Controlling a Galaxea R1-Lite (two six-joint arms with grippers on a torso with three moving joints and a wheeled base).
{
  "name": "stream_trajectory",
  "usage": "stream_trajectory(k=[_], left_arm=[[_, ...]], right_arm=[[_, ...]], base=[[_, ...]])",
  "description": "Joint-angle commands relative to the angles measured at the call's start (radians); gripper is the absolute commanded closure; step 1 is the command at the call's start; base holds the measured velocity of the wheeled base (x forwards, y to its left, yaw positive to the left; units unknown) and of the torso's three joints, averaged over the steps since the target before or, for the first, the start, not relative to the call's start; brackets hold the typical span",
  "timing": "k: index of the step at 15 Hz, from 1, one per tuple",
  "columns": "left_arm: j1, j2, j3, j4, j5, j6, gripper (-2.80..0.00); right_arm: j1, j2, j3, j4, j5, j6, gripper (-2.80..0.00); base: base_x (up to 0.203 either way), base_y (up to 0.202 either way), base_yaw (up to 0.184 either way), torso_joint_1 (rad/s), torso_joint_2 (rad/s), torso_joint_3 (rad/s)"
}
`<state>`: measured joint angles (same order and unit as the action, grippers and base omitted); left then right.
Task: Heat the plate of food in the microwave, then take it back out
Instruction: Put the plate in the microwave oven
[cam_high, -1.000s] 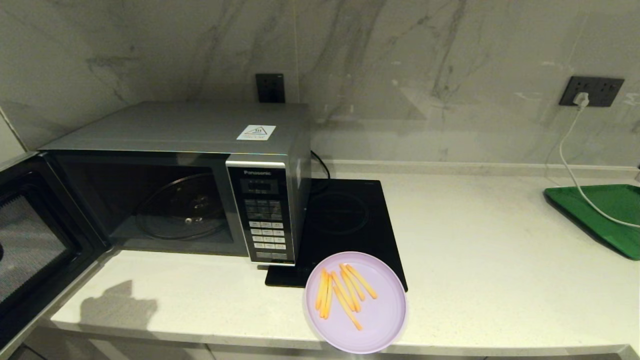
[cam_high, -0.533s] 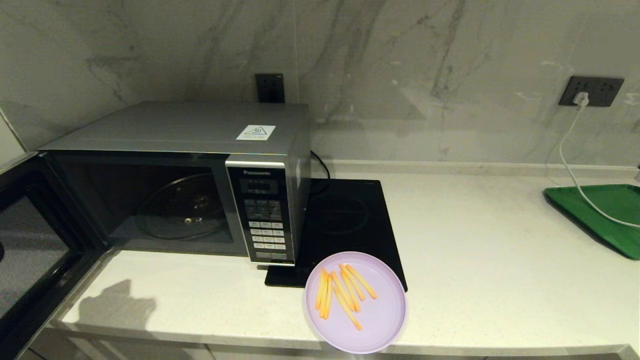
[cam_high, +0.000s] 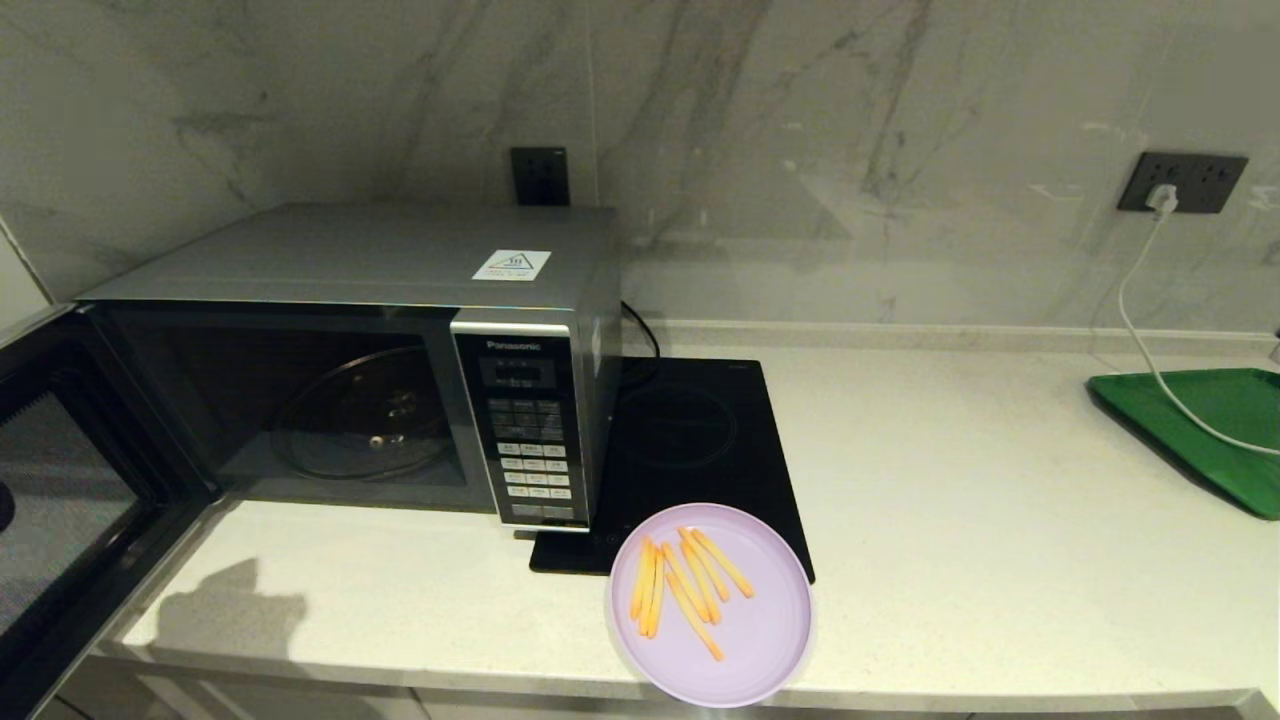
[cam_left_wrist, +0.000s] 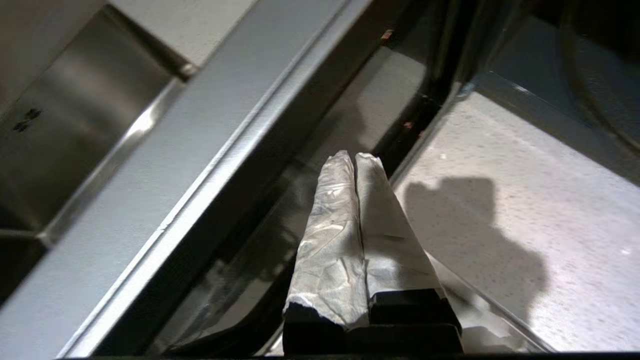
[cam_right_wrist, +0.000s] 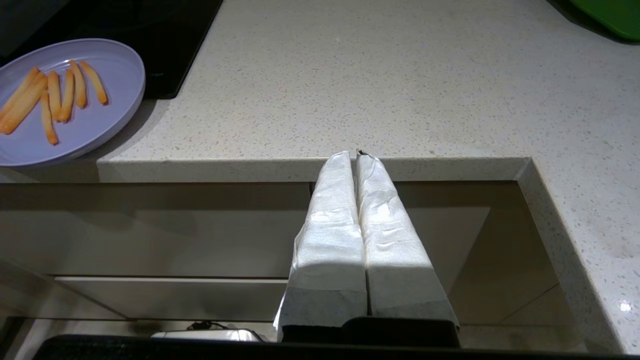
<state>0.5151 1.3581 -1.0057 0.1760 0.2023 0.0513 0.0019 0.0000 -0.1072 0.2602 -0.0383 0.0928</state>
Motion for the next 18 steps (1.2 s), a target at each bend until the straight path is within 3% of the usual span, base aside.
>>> stream_trajectory(k=[1,3,5,7,11,13,16,17,18], left_arm=[[-0.003,-0.018,0.001,0.005,-0.054,-0.001,0.00],[-0.057,-0.040,0.027,0.019,-0.067,-0.003,0.00],[-0.174,-0.073,0.068,0.054,-0.068,-0.012,0.00],[-0.333,-0.123,0.092,0.162,-0.075,-0.029,0.00],[-0.688,-0.170,0.082,0.479,-0.166,-0.077,0.00],[-0.811,-0.082,0.029,0.611,-0.186,-0.149,0.00],[-0.971,0.062,-0.032,0.636,-0.206,-0.306,0.00],[-1.017,0.122,-0.068,0.634,-0.210,-0.373,-2.80],[-1.065,0.192,-0.115,0.632,-0.215,-0.444,-2.80]], right_arm=[[0.000,0.000,0.000,0.002,0.000,0.001,0.00],[0.000,0.000,0.000,0.002,0.000,0.001,0.00],[0.000,0.000,0.000,0.001,0.000,0.001,0.00],[0.000,0.000,0.000,0.002,0.000,0.001,0.00],[0.001,0.000,0.000,0.001,0.000,0.001,0.00],[0.001,0.000,0.000,0.001,0.000,0.001,0.00],[0.001,0.000,0.000,0.002,0.000,0.001,0.00],[0.001,0.000,0.000,0.002,0.000,0.001,0.00],[0.001,0.000,0.000,0.002,0.000,0.001,0.00]], base=[[0.000,0.000,0.000,0.000,0.00,0.000],[0.000,0.000,0.000,0.000,0.00,0.000],[0.000,0.000,0.000,0.000,0.00,0.000],[0.000,0.000,0.000,0.000,0.00,0.000],[0.000,0.000,0.000,0.000,0.00,0.000],[0.000,0.000,0.000,0.000,0.00,0.000],[0.000,0.000,0.000,0.000,0.00,0.000],[0.000,0.000,0.000,0.000,0.00,0.000],[0.000,0.000,0.000,0.000,0.00,0.000]])
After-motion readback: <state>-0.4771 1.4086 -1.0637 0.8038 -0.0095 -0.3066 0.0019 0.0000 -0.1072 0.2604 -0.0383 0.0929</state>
